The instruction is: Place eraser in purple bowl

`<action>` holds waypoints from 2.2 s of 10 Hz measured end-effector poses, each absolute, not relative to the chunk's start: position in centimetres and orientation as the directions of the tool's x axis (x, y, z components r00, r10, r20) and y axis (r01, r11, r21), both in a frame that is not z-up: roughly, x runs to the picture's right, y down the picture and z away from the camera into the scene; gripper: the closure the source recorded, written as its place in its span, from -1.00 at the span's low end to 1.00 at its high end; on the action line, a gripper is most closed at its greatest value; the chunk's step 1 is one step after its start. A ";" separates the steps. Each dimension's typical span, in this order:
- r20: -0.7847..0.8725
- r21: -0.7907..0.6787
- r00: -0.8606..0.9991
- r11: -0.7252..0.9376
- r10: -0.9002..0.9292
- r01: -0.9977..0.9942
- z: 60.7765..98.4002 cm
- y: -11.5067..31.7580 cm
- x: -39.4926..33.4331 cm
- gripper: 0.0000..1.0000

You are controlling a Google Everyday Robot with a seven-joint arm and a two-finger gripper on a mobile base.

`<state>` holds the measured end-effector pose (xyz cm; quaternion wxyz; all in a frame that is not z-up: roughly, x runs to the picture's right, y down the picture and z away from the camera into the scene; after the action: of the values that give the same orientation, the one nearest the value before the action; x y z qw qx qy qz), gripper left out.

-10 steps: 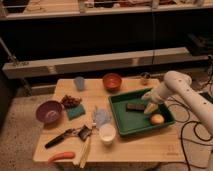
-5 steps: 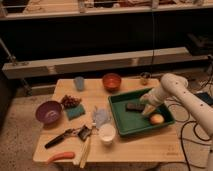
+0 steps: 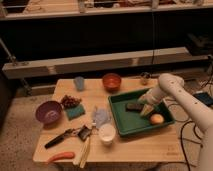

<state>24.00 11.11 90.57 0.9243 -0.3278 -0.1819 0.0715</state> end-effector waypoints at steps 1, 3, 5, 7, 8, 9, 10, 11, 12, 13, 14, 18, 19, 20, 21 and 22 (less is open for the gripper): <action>0.292 -0.663 0.921 0.749 0.260 -0.001 90.9 11.1 23.8 -0.03; 0.320 -0.731 0.907 0.681 0.274 0.053 91.0 11.2 22.6 0.37; 0.355 -0.727 0.894 0.681 0.274 0.080 89.8 10.5 22.1 0.74; 0.402 -0.689 0.879 0.717 0.256 0.106 86.8 8.4 21.8 1.00; 0.424 -0.669 0.872 0.733 0.245 0.119 85.3 7.1 21.4 1.00; 0.453 -0.640 0.862 0.757 0.228 0.137 83.2 5.3 20.8 1.00; 0.477 -0.615 0.852 0.774 0.213 0.150 81.2 3.6 20.4 1.00; 0.497 -0.595 0.844 0.787 0.201 0.163 79.5 2.2 19.8 1.00; 0.529 -0.566 0.830 0.802 0.178 0.189 77.6 0.3 18.2 1.00; 0.549 -0.549 0.820 0.809 0.160 0.210 76.5 -0.9 16.5 1.00; 0.564 -0.539 0.812 0.811 0.149 0.226 75.6 -1.8 14.8 1.00; 0.601 -0.513 0.789 0.819 0.128 0.258 74.3 -2.9 11.2 1.00; 0.615 -0.503 0.779 0.821 0.122 0.269 74.4 -2.6 9.8 1.00; 0.631 -0.496 0.767 0.820 0.115 0.284 74.8 -1.9 8.4 1.00; 0.645 -0.490 0.757 0.818 0.106 0.303 75.0 -1.4 7.0 1.00; 0.651 -0.486 0.752 0.817 0.102 0.311 75.0 -1.3 6.4 1.00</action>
<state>6.38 -1.27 75.03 0.8876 -0.2969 -0.3473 -0.0589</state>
